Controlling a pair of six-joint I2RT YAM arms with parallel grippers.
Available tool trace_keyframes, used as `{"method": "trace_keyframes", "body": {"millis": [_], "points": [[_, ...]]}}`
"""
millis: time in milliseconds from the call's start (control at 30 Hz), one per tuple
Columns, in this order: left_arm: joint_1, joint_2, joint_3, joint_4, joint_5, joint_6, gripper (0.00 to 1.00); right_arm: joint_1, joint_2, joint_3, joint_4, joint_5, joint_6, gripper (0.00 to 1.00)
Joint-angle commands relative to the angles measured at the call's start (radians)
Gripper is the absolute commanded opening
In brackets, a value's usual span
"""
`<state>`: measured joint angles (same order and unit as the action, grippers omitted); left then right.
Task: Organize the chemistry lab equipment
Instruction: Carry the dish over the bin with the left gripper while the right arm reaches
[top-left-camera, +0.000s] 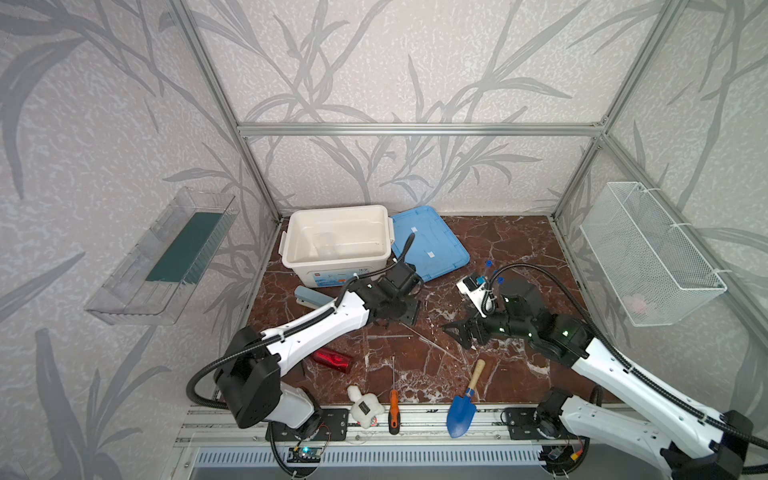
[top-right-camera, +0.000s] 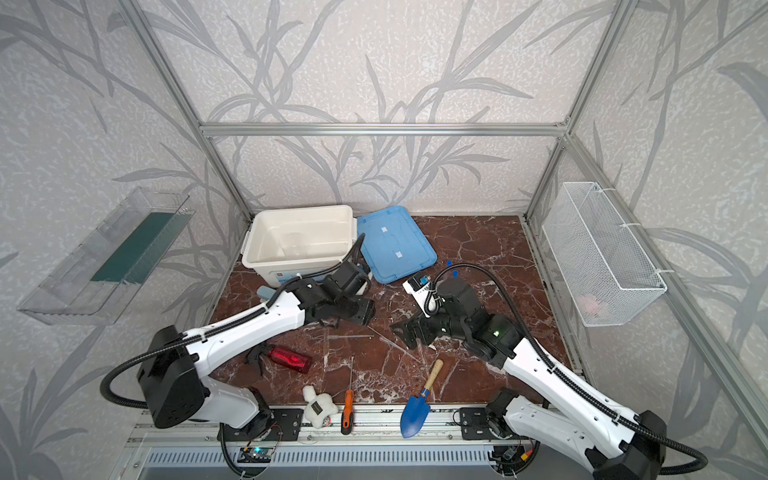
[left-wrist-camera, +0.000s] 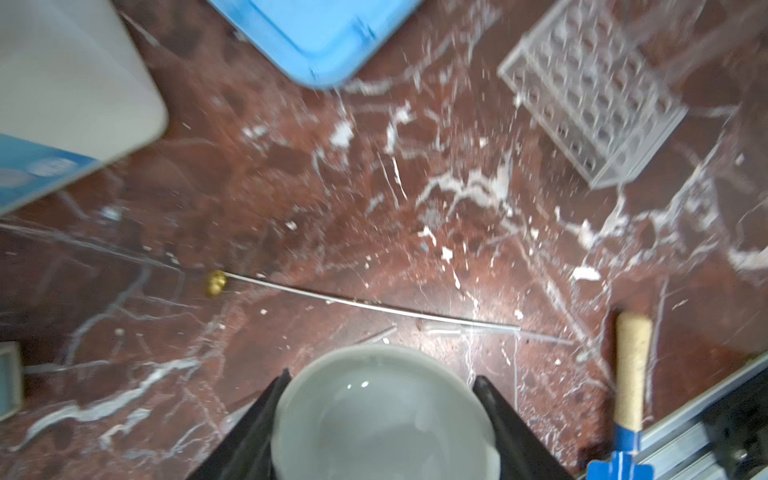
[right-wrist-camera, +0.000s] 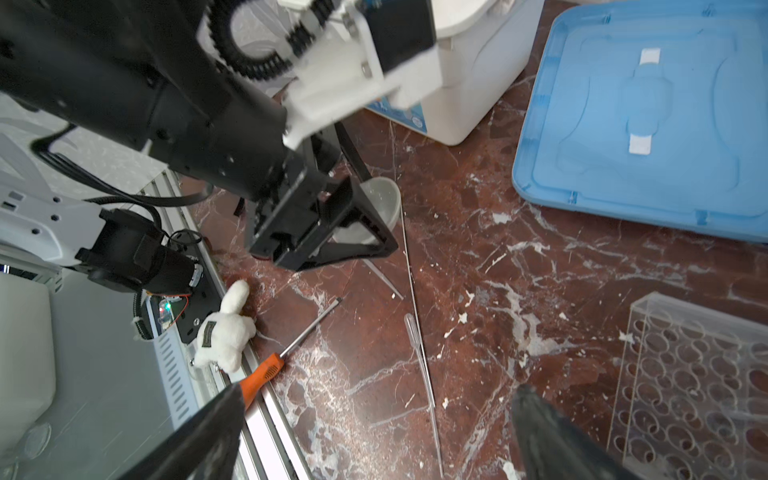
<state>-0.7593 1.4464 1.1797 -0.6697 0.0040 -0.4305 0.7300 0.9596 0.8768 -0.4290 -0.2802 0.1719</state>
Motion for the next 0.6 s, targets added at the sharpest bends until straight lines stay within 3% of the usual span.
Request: {"method": "trace_keyframes", "body": {"millis": [0, 100, 267, 567], "points": [[0.092, -0.042, 0.132, -0.130, -0.016, 0.007, 0.53, -0.004, 0.074, 0.117, 0.082, 0.071, 0.012, 0.98], [0.195, -0.018, 0.250, -0.206, -0.011, 0.013, 0.51, -0.004, 0.177, 0.225, 0.088, 0.091, 0.045, 0.98], [0.386, 0.070, 0.429, -0.278, 0.063, 0.018, 0.51, -0.004, 0.357, 0.373, 0.209, 0.000, 0.121, 0.98], [0.578, 0.361, 0.753, -0.466, -0.048, 0.091, 0.51, 0.013, 0.740, 0.760, 0.213, -0.130, 0.110, 0.98]]}}
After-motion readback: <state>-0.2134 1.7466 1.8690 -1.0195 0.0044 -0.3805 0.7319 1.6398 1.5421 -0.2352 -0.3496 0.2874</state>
